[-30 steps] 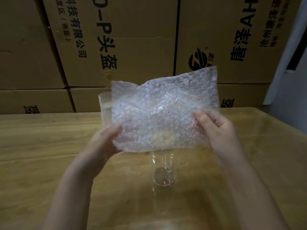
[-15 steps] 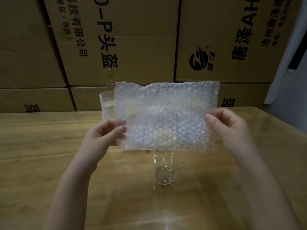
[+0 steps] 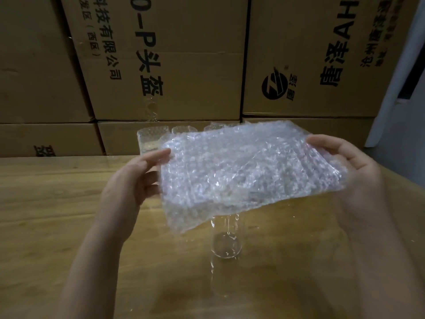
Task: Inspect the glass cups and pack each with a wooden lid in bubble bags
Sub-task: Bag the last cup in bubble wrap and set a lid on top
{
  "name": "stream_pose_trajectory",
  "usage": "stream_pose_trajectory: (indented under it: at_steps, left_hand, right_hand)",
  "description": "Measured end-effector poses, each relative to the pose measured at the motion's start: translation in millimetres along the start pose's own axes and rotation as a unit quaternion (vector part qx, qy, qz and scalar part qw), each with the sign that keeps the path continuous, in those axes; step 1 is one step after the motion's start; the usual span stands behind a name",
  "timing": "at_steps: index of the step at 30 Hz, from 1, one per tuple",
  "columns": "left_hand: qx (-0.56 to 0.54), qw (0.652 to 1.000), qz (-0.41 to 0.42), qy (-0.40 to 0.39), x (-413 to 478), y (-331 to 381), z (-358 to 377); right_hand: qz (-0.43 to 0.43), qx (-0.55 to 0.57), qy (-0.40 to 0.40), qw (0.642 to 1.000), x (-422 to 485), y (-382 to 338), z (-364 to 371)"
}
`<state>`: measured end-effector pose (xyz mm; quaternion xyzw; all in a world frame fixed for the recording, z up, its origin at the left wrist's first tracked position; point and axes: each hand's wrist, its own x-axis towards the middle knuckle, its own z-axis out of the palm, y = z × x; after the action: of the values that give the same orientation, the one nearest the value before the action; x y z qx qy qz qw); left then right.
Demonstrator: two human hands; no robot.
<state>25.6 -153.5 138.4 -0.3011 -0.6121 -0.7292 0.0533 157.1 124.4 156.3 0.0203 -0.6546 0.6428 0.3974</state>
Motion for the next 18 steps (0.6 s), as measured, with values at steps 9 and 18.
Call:
stream_pose_trajectory:
  at_steps: [9,18]
  left_hand:
    - [-0.027,0.998,0.052,-0.013,1,-6,-8]
    - [-0.016,0.994,-0.095,0.055,6,-24,-5]
  right_hand:
    - [0.06,-0.015,-0.062,0.996,5,13,1]
    - [0.215,-0.109,-0.048,0.969,8,35,8]
